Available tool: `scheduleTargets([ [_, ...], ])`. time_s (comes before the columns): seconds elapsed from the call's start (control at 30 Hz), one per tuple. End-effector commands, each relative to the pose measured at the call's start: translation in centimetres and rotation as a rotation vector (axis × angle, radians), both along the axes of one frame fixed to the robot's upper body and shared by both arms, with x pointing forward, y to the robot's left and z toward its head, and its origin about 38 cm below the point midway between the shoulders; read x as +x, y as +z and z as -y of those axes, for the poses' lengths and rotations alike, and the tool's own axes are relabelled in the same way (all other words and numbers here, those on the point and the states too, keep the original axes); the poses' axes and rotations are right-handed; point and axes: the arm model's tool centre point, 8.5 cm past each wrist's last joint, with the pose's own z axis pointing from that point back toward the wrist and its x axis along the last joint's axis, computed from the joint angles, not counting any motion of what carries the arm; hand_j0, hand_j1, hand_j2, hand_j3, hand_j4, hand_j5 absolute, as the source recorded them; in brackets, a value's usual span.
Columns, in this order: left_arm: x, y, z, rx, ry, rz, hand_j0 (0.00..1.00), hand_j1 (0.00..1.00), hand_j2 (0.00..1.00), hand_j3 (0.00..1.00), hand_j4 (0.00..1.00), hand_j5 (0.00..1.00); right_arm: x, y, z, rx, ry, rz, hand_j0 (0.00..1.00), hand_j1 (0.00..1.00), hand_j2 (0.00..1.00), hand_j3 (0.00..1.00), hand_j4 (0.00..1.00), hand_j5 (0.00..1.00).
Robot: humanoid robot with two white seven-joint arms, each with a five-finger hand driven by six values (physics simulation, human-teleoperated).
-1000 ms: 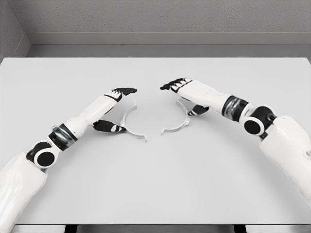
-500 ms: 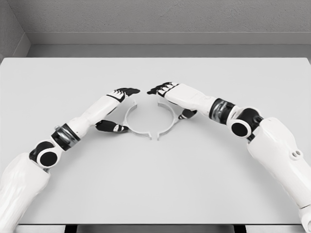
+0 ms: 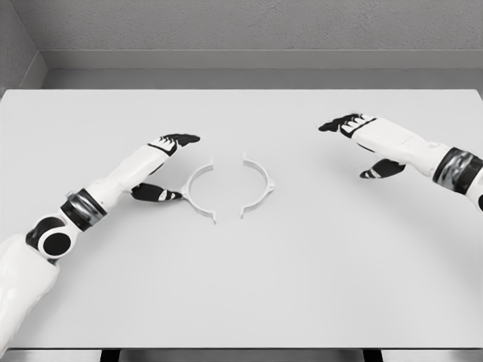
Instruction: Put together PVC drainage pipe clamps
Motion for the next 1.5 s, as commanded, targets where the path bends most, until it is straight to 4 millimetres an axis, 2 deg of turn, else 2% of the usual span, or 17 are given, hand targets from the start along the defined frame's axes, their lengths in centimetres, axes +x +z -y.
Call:
scheduleTargets([
  [0.0,-0.1,0.4,0.3,-0.012,-0.007,0.01,1.0,1.0,1.0,1.0,1.0,1.0,-0.5,3.1,1.4,0.015,0.009,0.068,1.0,1.0,1.0,1.0,1.0,1.0],
  [0.17,0.3,1.1,0.2,-0.014,-0.006,0.026,1.0,1.0,1.0,1.0,1.0,1.0,-2.7,3.5,4.2,0.051,-0.004,0.113,1.0,1.0,1.0,1.0,1.0,1.0],
  [0.2,0.3,1.1,0.0,-0.015,0.0,0.027,1.0,1.0,1.0,1.0,1.0,1.0,-3.3,2.6,4.1,0.053,0.013,0.097,1.0,1.0,1.0,1.0,1.0,1.0],
  [0.3,0.7,1.3,-0.3,-0.012,0.008,0.031,1.0,1.0,1.0,1.0,1.0,1.0,-3.7,1.8,4.7,0.056,-0.003,0.084,1.0,1.0,1.0,1.0,1.0,1.0],
  [0.37,1.1,1.5,-0.6,-0.008,0.018,0.032,1.0,1.0,1.0,1.0,1.0,1.0,-3.7,2.0,4.9,0.055,-0.009,0.088,1.0,1.0,1.0,1.0,1.0,1.0],
  [0.7,0.7,-0.1,-0.8,0.002,0.026,-0.007,1.0,1.0,1.0,1.0,1.0,1.0,-3.7,2.2,4.8,0.054,-0.004,0.094,1.0,1.0,1.0,1.0,1.0,1.0],
  [1.1,0.6,-0.2,-0.2,-0.009,0.019,-0.007,1.0,1.0,1.0,1.0,1.0,1.0,-3.8,2.1,4.7,0.052,0.0,0.093,1.0,1.0,1.0,1.0,1.0,1.0],
  [1.47,0.3,-0.4,1.3,-0.033,0.002,-0.007,1.0,1.0,1.0,1.0,1.0,1.0,-3.8,2.1,4.6,0.057,0.002,0.094,1.0,1.0,1.0,1.0,1.0,1.0],
])
